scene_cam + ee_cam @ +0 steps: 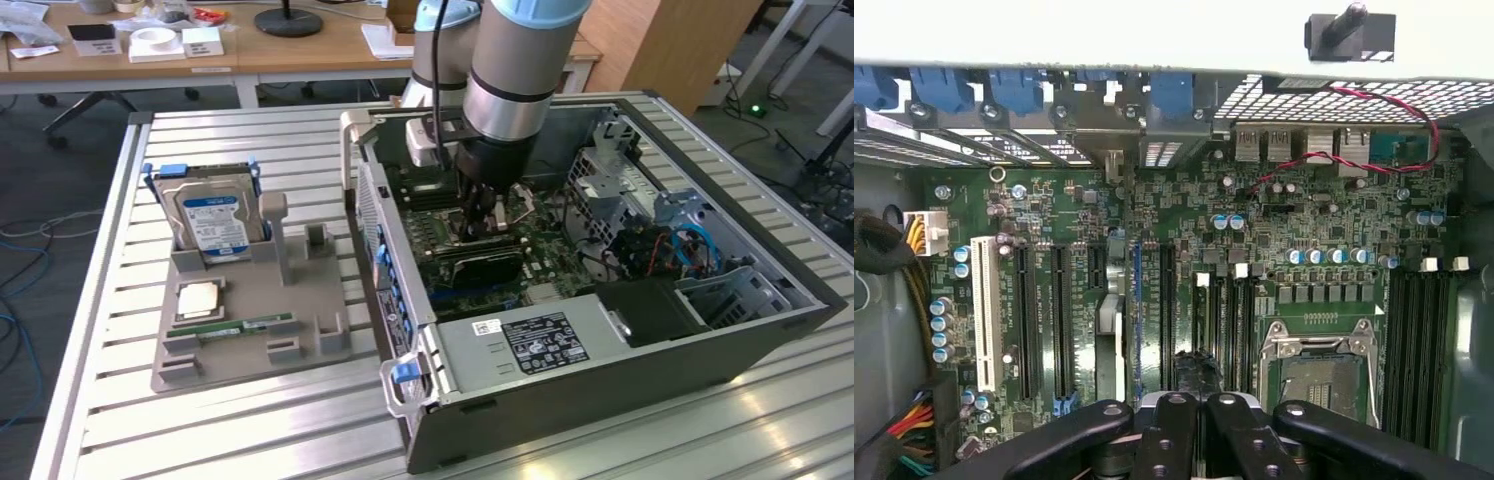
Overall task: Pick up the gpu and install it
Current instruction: 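Press down on the gpu until it lock into place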
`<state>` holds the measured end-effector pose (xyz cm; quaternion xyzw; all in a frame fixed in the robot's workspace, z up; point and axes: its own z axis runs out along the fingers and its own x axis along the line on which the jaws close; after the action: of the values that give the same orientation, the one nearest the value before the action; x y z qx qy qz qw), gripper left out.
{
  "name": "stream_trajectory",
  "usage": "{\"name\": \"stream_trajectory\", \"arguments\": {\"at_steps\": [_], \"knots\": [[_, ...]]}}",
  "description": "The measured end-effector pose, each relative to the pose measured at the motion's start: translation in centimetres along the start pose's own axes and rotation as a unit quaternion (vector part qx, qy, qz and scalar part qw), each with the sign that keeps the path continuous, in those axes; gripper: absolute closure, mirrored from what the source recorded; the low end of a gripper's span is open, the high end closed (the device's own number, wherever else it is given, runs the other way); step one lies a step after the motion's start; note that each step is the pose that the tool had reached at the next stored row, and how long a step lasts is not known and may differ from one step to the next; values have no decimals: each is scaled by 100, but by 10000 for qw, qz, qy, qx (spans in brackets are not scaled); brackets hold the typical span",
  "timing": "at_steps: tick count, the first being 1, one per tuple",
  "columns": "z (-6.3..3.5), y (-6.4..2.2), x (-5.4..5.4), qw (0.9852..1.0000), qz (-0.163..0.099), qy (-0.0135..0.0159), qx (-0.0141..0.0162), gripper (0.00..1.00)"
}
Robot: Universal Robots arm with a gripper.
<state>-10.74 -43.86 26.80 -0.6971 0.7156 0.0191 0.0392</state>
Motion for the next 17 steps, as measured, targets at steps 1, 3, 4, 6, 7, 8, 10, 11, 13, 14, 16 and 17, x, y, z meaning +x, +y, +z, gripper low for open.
{"name": "stream_trajectory", "arguments": {"at_steps": [1, 3, 4, 6, 7, 8, 10, 11, 13, 14, 16, 17], "knots": [[0, 0, 0, 10000, 0, 0, 0, 89], [0, 0, 0, 10000, 0, 0, 0, 89], [0, 0, 0, 10000, 0, 0, 0, 89], [0, 0, 0, 10000, 0, 0, 0, 89], [0, 0, 0, 10000, 0, 0, 0, 89], [-2, 0, -1, 10000, 0, -1, 0, 89], [-11, 0, -1, 10000, 0, 1, -1, 89], [-16, -1, -1, 10000, 0, 0, 0, 89], [-26, -1, -2, 10000, 0, 0, 0, 89], [-25, -1, -2, 10000, 0, -1, 1, 89], [-26, -1, -2, 10000, 0, 0, 0, 89], [-26, -1, -2, 10000, 0, 0, 1, 89]]}}
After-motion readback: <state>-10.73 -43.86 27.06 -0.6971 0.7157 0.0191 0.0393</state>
